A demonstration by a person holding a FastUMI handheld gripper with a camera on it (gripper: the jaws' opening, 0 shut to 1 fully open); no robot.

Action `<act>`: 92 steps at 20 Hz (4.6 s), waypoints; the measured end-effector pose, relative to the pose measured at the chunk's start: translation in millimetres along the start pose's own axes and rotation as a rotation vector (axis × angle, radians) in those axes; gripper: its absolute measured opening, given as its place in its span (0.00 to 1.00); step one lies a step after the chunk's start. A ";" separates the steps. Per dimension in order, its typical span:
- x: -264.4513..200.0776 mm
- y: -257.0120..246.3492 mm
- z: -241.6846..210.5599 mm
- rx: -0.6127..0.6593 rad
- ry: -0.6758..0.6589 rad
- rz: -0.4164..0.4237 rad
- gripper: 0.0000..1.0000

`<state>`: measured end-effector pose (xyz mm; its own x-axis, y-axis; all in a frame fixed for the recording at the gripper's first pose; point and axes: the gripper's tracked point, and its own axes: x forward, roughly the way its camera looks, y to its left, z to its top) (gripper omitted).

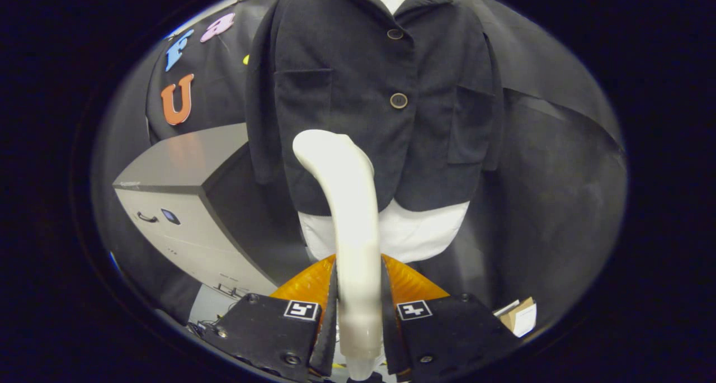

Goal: Iron the clothes twice with a garment steamer, once on the left side and once on the right side.

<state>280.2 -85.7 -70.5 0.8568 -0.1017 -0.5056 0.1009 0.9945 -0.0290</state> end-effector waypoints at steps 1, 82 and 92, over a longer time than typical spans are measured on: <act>1.0 1.2 -0.6 -0.001 0.001 0.001 0.38; -39.3 -118.9 149.6 0.169 -0.178 -0.099 0.38; -15.8 -117.9 116.1 0.155 -0.109 -0.109 0.38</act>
<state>313.5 -204.4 41.0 0.8852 -0.2193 -0.4103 0.2658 0.9622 0.0590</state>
